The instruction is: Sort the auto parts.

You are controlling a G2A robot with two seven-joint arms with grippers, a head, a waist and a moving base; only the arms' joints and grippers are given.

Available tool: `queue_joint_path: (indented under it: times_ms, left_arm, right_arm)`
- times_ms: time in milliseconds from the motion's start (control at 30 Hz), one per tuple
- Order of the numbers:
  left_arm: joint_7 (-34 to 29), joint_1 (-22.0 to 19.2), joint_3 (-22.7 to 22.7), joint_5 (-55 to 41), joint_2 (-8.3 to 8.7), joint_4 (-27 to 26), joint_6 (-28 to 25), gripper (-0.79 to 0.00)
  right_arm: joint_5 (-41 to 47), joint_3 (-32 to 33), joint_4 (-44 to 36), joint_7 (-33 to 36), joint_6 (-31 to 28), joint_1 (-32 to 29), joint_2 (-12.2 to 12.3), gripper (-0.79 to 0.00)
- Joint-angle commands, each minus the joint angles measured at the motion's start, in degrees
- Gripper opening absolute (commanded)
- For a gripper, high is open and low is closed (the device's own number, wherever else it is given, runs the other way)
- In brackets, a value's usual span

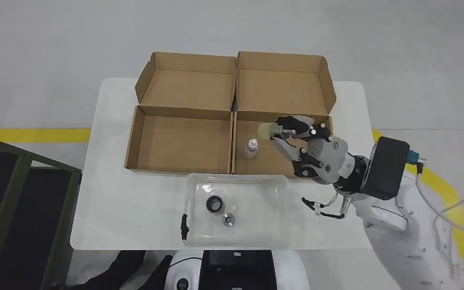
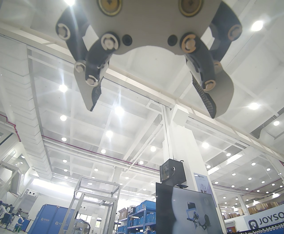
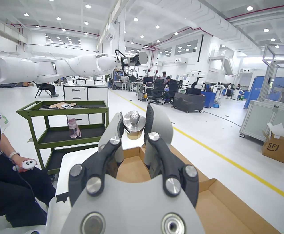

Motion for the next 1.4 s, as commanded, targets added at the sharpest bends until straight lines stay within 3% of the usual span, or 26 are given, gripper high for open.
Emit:
queue_joint_path:
  times_ms: [0,400,900,1367]
  left_arm:
    - [0.0,0.0,0.0,0.0,0.00,0.0,0.0,0.000]
    - [0.0,0.0,0.0,0.0,0.00,0.0,0.0,0.000]
    - [0.0,0.0,0.0,0.0,0.00,0.0,0.0,0.000]
    - [0.0,0.0,0.0,0.0,0.00,0.0,0.0,0.000]
  right_arm:
    - [-0.4,0.0,0.1,-0.2,-0.4,0.0,0.0,-0.785]
    - [-5.0,-1.2,3.8,2.6,-5.5,-2.6,0.1,-0.785]
    - [-14.6,3.0,11.0,9.1,-6.0,-9.4,1.2,-0.785]
    - [-19.7,-0.2,20.2,15.2,-6.3,-3.7,1.2,-0.785]
